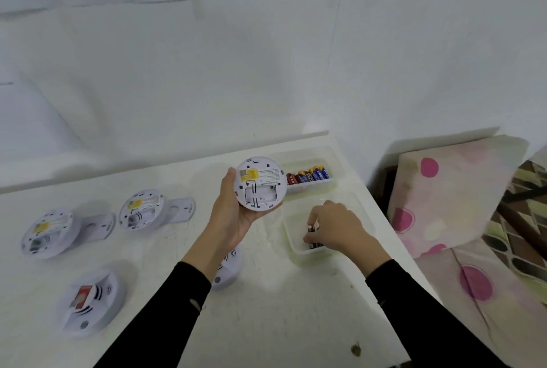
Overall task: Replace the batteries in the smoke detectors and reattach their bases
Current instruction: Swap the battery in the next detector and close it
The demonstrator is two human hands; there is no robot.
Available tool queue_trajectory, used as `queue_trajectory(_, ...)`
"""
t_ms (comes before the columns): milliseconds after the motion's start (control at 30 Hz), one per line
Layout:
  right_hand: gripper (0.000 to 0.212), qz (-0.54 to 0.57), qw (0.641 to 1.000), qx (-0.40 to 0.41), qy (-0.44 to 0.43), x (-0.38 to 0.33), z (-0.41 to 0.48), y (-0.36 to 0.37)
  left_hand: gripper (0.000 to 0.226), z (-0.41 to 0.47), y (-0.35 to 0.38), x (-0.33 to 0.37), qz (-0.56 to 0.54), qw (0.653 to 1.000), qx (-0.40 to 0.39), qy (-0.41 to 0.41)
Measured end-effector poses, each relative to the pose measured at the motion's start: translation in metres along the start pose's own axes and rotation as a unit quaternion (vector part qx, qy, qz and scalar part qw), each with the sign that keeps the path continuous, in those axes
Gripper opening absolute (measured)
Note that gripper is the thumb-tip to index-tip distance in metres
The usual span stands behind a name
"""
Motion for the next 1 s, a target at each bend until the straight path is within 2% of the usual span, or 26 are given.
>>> queue_trajectory(67,0.016,0.128,0.991,0.032,-0.015,-0.001,-0.003,-0.006,0.055,-0.001,0.002,0.002,-0.002,1.000,0.000,0.003)
queue_trajectory(100,0.012,0.214,0.974,0.067,-0.016,-0.002,-0.008,-0.012,0.054,-0.002,0.002,0.003,-0.005,1.000,0.000,0.004)
queue_trajectory(133,0.010,0.295,0.948,0.121,-0.014,-0.003,-0.013,-0.021,0.054,-0.002,0.003,0.003,-0.007,1.000,-0.002,0.006)
queue_trajectory(200,0.010,0.432,0.867,0.246,-0.010,-0.008,-0.028,-0.040,0.052,-0.004,0.004,0.004,-0.003,1.000,-0.006,0.012)
queue_trajectory(267,0.012,0.510,0.797,0.322,-0.029,-0.017,-0.042,-0.053,0.051,-0.005,0.006,0.003,0.004,1.000,-0.008,0.017)
queue_trajectory(300,0.013,0.520,0.783,0.338,-0.043,-0.023,-0.047,-0.057,0.052,-0.006,0.008,0.002,0.007,1.000,-0.010,0.018)
queue_trajectory(567,0.012,0.444,0.827,0.338,-0.075,-0.039,-0.038,-0.043,0.057,-0.013,0.019,-0.002,0.017,0.999,-0.031,0.006)
queue_trajectory(867,0.007,0.413,0.814,0.389,-0.124,-0.043,-0.030,-0.034,0.052,-0.014,0.019,-0.001,0.000,1.000,-0.005,0.012)
queue_trajectory(1000,0.012,0.337,0.810,0.445,-0.179,-0.047,-0.032,-0.033,0.054,-0.013,0.018,0.002,-0.003,1.000,-0.004,0.019)
Point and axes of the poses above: each hand's wrist, its own z-axis towards the middle knuckle, its own y-axis out of the palm, x = y × z, the point moved 4 cm from there along z, towards the middle knuckle, and after that the axes turned 13 degrees about -z, right-handed, at the moved point
